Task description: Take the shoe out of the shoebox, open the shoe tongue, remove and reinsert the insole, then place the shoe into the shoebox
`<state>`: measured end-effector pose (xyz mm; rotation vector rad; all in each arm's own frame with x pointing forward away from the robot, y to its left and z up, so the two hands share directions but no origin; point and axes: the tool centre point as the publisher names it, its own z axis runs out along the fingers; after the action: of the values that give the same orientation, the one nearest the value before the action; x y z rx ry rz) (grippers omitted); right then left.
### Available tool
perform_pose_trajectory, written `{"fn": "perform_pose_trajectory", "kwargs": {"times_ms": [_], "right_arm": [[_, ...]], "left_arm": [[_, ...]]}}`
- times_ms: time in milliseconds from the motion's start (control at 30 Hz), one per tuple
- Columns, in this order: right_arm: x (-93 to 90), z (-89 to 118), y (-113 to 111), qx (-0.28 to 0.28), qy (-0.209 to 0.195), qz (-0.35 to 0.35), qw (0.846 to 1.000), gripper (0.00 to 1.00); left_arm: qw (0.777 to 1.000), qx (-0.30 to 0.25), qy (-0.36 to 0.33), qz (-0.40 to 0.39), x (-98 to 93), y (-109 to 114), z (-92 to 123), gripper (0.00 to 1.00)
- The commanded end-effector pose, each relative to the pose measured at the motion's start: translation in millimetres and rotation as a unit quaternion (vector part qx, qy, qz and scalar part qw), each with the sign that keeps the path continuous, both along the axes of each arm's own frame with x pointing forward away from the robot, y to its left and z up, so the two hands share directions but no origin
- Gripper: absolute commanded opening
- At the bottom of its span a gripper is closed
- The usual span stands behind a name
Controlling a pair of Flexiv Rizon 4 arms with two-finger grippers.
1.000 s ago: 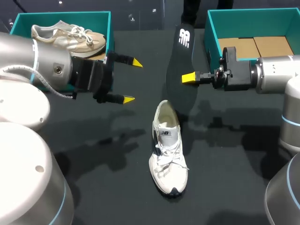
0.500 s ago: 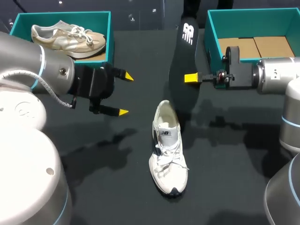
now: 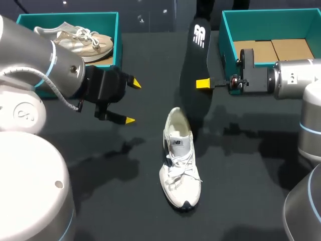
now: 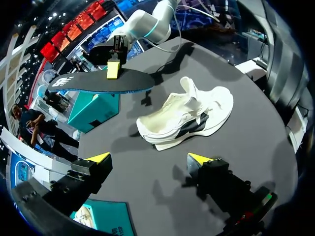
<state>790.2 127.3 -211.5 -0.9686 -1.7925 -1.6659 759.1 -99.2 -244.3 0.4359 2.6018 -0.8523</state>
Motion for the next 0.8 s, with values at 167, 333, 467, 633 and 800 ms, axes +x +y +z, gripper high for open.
{"fn": "perform_pose_trajectory", "kwargs": {"times_ms": [167, 333, 467, 633, 800], "right_arm": [[2.3, -9, 20, -0.007, -0.045, 0.028, 0.999, 0.00], [3.4, -11, 28, -0.001, -0.074, 0.038, 0.997, 0.00], [3.3, -16, 29, -0.003, -0.093, 0.036, 0.995, 0.00], [3.3, -16, 29, -0.003, -0.093, 0.036, 0.995, 0.00], [3.3, -16, 29, -0.003, -0.093, 0.036, 0.995, 0.00]], "left_arm": [[0.998, 0.017, 0.064, 0.013, -3.4, -13, -20, 1.00], [0.996, 0.033, 0.085, 0.027, -6.3, -20, -35, 1.00], [0.993, 0.047, 0.096, 0.042, -6.0, -23, -42, 1.00], [0.993, 0.047, 0.096, 0.042, -6.0, -23, -42, 1.00], [0.993, 0.047, 0.096, 0.042, -6.0, -23, -42, 1.00]]}}
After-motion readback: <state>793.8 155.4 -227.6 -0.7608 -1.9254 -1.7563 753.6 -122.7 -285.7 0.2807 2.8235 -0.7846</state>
